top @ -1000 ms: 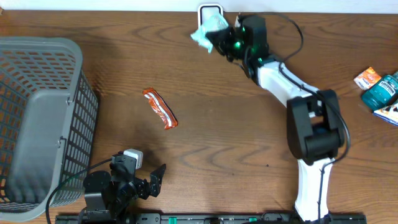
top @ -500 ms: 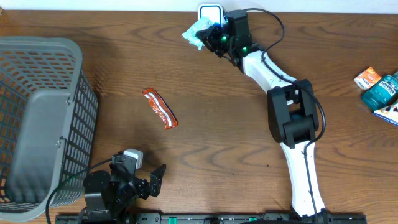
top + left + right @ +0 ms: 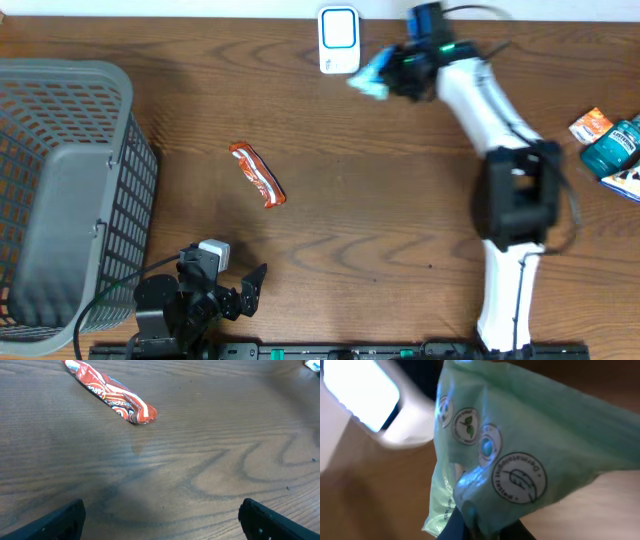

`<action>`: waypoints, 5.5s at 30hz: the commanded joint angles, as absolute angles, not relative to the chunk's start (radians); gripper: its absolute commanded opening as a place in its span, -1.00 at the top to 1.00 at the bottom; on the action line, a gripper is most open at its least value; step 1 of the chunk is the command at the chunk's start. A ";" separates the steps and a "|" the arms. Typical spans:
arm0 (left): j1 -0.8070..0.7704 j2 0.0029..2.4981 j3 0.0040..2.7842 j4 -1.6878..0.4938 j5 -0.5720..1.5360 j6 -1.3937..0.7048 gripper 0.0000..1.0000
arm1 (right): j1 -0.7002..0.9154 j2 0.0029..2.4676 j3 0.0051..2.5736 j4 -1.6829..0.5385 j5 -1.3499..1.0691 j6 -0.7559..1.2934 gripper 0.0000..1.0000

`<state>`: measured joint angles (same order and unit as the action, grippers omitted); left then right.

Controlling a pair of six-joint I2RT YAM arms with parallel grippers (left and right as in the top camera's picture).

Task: Scan the item barcode
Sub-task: 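Carry the wipes pack right and drop it at the right edge, then move the right gripper left toward the red snack bar, then grasp the red snack bar with the right gripper and lift it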

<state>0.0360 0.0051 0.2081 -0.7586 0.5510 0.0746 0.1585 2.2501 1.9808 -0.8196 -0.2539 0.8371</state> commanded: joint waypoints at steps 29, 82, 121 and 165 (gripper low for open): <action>0.040 0.004 0.212 -0.763 0.554 0.073 -0.96 | -0.542 2.040 1.802 -1.280 0.142 0.746 -0.64; 0.040 0.004 0.212 -0.763 0.553 0.073 -0.96 | 0.325 1.454 0.952 -0.751 -0.335 0.746 -0.98; 0.040 0.004 0.212 -0.763 0.553 0.073 -0.96 | 0.619 1.573 0.880 -0.102 -0.379 0.656 -0.99; 0.040 0.004 0.212 -0.763 0.553 0.073 -0.96 | 0.881 2.110 1.424 -0.588 0.302 0.291 0.98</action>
<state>0.0360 0.0055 0.2081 -0.7586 0.5510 0.0746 0.8989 2.1063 1.4296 -0.5179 0.1471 0.2955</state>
